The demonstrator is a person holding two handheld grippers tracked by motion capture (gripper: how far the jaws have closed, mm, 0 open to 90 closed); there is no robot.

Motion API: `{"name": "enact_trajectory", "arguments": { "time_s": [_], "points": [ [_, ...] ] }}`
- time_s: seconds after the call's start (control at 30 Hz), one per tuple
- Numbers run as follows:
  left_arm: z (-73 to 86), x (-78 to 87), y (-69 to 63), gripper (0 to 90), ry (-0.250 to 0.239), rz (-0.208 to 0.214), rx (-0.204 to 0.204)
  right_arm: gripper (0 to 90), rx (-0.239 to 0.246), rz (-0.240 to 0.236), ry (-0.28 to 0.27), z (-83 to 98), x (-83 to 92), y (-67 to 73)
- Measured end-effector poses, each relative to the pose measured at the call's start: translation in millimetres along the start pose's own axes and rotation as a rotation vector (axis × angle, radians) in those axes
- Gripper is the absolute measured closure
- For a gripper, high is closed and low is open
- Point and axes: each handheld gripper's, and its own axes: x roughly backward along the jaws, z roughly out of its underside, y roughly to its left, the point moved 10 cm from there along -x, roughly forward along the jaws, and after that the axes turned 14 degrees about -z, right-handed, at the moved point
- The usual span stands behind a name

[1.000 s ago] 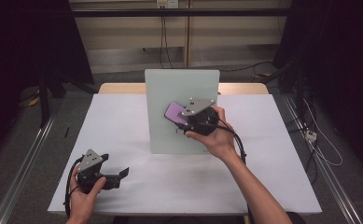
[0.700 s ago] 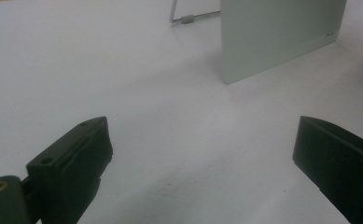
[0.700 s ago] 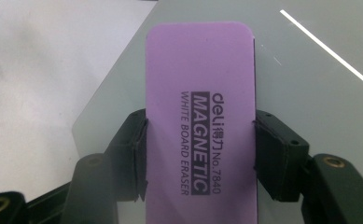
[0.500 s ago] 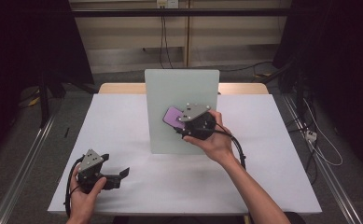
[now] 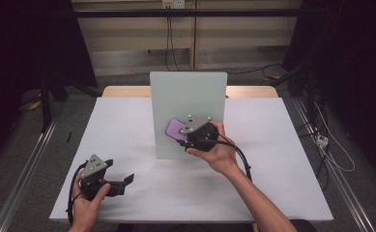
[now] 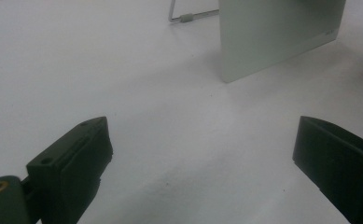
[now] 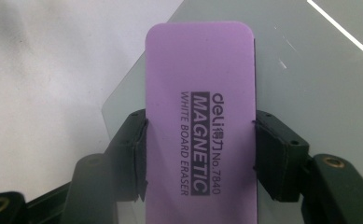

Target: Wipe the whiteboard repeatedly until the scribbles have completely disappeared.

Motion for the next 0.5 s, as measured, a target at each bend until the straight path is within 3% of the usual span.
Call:
{"name": "enact_trajectory", "arguments": {
  "time_s": [0.23, 0.5],
  "points": [
    [-1.0, 0.5, 0.4, 4.4, -0.009, -0.003, 0.008, 41.8, -0.001, 0.034, -0.025, -11.1, 11.2, -10.1],
    [-1.2, 0.6, -0.1, 4.4, -0.010, -0.003, 0.004, 41.8, 0.014, 0.029, -0.003, -6.0, 3.3, -3.8]
  ]
}}
